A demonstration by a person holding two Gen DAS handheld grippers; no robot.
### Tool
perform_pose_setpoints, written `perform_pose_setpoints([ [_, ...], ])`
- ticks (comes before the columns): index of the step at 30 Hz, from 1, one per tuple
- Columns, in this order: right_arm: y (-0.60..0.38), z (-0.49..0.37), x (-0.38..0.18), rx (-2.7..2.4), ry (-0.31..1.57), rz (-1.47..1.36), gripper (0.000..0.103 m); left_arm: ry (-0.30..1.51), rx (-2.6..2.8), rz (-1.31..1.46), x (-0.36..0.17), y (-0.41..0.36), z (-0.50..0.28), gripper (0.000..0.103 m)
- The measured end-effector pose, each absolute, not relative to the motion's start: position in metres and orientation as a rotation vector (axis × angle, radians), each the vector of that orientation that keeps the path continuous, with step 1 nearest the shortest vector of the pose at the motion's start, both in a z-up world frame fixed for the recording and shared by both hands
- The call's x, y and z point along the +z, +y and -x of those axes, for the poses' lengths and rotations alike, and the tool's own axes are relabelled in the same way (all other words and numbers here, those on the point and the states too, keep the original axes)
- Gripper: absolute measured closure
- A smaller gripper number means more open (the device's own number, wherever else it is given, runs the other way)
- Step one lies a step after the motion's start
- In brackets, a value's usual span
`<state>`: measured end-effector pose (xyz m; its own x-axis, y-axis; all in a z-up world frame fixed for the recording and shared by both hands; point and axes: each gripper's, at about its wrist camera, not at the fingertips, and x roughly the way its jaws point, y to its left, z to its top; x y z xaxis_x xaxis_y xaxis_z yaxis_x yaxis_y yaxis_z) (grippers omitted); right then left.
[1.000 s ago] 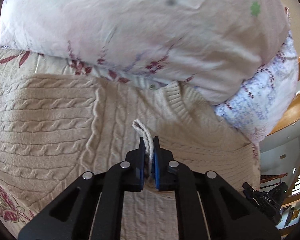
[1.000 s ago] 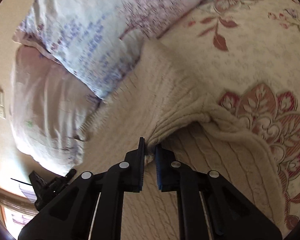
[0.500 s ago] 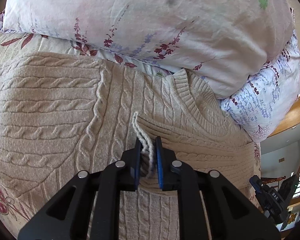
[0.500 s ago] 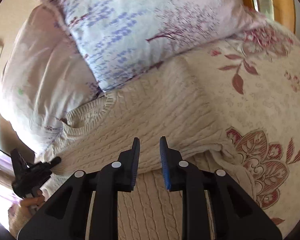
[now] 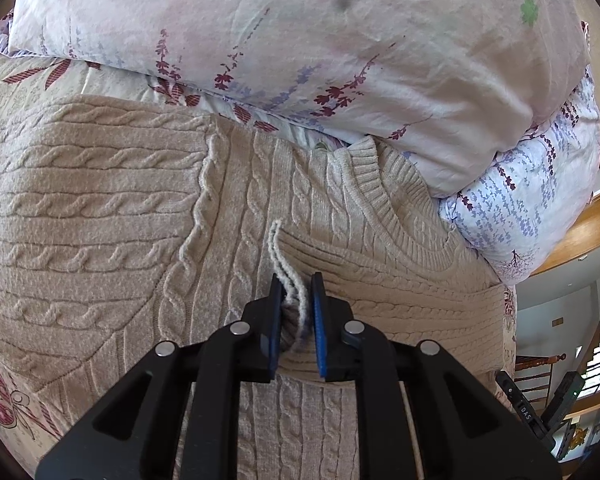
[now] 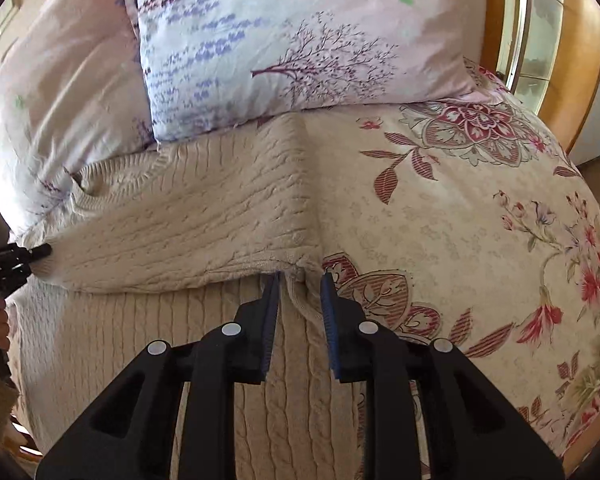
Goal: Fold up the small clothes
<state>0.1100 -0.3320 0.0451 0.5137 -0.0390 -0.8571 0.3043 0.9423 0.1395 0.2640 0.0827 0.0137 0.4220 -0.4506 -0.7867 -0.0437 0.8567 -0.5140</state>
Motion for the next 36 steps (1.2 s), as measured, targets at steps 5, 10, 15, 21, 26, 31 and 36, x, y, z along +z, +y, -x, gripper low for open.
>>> perform_pose_setpoints([
  [5,-0.326,-0.12,0.044,-0.222,1.031,-0.185,0.08,1.115,-0.271,0.503,0.014,0.082,-0.263,0.089],
  [10,-0.323,-0.129,0.045,-0.239,1.02,-0.139,0.08,1.115,-0.28,0.499,0.014,0.076,-0.265,0.088],
  [15,-0.314,-0.131,0.042,-0.197,1.06,-0.034,0.078,1.116,-0.287,0.493,0.015,0.074,-0.267,0.088],
  [21,-0.304,-0.132,0.041,-0.184,1.048,0.067,0.091,1.116,-0.308,0.485,0.017,0.068,-0.27,0.088],
  [26,-0.32,-0.128,0.046,-0.307,1.004,0.019,0.092,1.111,-0.339,0.499,0.02,0.059,-0.27,0.089],
  [31,-0.322,-0.122,0.035,-0.347,1.061,-0.02,0.084,1.116,-0.341,0.436,0.016,0.047,-0.267,0.089],
  [36,-0.318,-0.106,0.066,-0.367,0.926,-0.111,0.058,1.104,-0.328,0.472,0.019,0.06,-0.265,0.088],
])
